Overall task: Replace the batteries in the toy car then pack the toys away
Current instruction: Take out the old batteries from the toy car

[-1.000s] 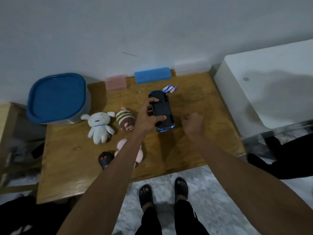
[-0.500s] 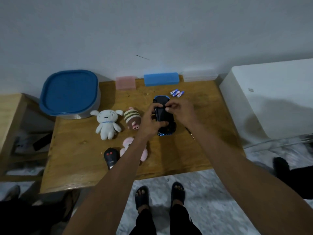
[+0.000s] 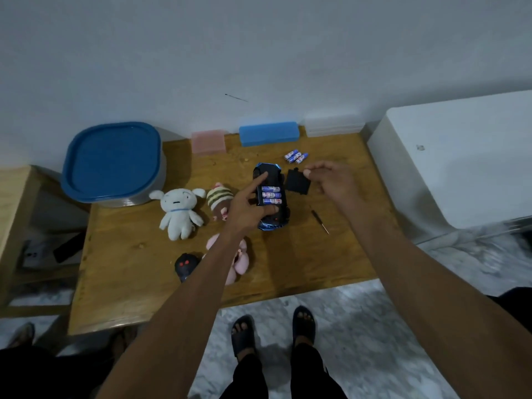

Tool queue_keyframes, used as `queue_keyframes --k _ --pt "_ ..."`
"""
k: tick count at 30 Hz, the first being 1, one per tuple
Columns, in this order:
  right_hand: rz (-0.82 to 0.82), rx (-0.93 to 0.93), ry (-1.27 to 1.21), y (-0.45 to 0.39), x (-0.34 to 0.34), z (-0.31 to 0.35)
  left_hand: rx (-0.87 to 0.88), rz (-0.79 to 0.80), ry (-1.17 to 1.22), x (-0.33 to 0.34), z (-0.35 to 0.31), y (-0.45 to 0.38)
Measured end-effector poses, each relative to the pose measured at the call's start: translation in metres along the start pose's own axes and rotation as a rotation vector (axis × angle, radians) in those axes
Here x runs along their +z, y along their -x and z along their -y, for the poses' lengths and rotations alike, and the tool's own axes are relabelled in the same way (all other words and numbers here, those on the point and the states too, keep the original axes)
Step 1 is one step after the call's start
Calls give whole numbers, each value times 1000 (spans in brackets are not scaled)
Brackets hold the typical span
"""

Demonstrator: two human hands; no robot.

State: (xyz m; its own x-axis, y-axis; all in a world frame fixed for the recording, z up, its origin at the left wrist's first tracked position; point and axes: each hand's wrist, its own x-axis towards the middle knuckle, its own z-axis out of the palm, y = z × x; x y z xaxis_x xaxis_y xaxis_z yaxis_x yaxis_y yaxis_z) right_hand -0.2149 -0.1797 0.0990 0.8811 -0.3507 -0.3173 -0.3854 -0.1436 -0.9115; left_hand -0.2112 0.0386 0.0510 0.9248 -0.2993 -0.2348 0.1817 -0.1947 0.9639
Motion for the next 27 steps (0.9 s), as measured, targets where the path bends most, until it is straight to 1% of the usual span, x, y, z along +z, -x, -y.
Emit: queue_keyframes --k 3,6,9,14,16,20,22,25,27 --pt "-52 50 66 -2 -13 -21 -16 34 5 2 1 -3" --pt "-18 78 240 1 -14 -54 -37 56 10 4 6 -7" --pt "20 125 336 3 -3 -82 -35 60 -11 5 11 -9" --pt "-4 145 486 4 13 -107 -18 63 -42 8 15 -10" --pt "-41 103 502 6 14 -105 -9 65 -50 9 14 -10" --pt "-188 -61 343 3 19 -70 4 46 -35 11 11 -12" --pt "-162 -113 296 -1 24 -47 13 34 -28 14 9 -13" --pt "-77 -114 344 -5 35 -27 23 32 -22 19 7 -12" --pt "-95 -109 383 -3 42 -24 13 35 2 21 6 -11"
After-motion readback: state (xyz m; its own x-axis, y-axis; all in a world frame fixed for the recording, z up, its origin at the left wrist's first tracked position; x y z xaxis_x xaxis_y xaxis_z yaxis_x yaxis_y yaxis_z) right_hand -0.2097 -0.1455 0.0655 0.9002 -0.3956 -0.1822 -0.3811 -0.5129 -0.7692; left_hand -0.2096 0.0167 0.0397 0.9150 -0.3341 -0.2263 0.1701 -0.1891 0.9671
